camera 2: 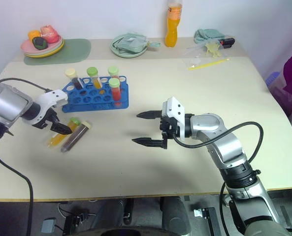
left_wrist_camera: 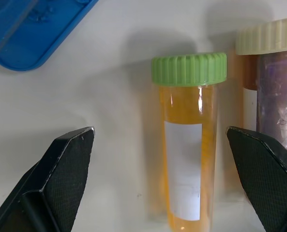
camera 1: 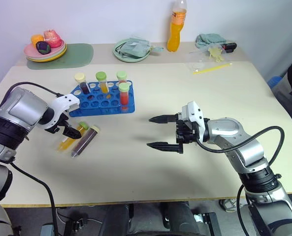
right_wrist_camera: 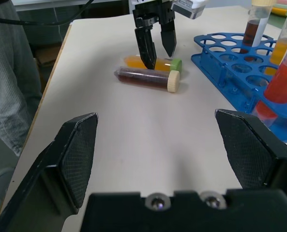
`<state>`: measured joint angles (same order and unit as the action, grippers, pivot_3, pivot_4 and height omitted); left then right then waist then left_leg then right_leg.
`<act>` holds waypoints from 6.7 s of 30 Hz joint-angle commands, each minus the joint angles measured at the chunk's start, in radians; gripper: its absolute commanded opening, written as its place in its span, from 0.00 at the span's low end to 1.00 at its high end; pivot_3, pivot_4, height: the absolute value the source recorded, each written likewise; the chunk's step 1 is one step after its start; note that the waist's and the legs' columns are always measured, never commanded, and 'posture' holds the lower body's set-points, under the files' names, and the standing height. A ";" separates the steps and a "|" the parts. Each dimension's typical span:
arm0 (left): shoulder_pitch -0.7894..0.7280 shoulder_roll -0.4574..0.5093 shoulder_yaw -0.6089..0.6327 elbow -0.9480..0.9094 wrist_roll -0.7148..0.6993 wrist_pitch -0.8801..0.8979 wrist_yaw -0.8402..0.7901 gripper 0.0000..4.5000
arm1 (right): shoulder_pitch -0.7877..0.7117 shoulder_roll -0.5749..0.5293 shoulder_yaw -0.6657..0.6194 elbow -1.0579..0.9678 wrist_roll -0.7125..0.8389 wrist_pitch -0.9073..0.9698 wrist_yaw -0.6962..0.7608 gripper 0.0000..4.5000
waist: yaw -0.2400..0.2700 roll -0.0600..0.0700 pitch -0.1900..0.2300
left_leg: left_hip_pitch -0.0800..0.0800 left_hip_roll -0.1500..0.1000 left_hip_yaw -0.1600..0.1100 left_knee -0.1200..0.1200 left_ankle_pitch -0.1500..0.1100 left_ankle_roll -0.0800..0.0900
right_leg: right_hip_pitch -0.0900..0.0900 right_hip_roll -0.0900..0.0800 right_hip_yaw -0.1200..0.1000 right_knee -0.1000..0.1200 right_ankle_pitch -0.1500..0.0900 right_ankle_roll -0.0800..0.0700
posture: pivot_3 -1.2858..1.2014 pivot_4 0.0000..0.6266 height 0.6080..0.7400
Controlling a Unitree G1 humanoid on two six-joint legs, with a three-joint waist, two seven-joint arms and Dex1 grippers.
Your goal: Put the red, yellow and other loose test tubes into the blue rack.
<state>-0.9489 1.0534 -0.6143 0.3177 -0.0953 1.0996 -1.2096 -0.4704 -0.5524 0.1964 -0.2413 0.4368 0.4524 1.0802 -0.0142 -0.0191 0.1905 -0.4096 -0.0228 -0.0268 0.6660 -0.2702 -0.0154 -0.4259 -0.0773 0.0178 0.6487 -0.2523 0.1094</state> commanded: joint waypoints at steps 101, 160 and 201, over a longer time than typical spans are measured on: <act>0.256 -0.039 0.620 -0.693 -0.614 0.515 0.720 0.98 | -0.062 -0.013 -0.042 0.006 0.051 0.030 0.006 0.97 | -0.002 -0.003 -0.001 | 0.002 0.000 -0.002 0.001 0.000 0.000 | 0.002 0.000 0.000 0.001 0.001 0.001 | 0.52 0.24 0.92; 0.560 -0.771 0.793 -0.262 -0.009 -1.182 1.275 0.20 | -0.013 0.085 0.038 -0.066 0.030 0.037 -0.087 0.97 | 0.042 -0.004 -0.004 | 0.000 -0.002 0.001 0.001 0.001 0.001 | 0.001 -0.004 -0.001 -0.003 0.004 -0.002 | 0.52 0.24 0.92; 0.554 -0.828 0.809 -0.079 0.034 -1.284 1.228 0.20 | 0.020 0.065 0.027 -0.107 0.041 0.056 -0.121 0.97 | 0.025 -0.004 -0.004 | 0.001 -0.001 0.000 0.001 0.001 0.001 | 0.001 -0.003 -0.001 -0.001 0.004 -0.001 | 0.52 0.24 0.92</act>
<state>-0.3891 0.2152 0.1763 0.2140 -0.0732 -0.1841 0.0055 -0.4484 -0.4857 0.2448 -0.3096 0.4656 0.5167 0.9582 0.0111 -0.0235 0.1867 -0.4088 -0.0242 -0.0269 0.6670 -0.2691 -0.0148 -0.4248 -0.0799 0.0166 0.6472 -0.2482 0.1079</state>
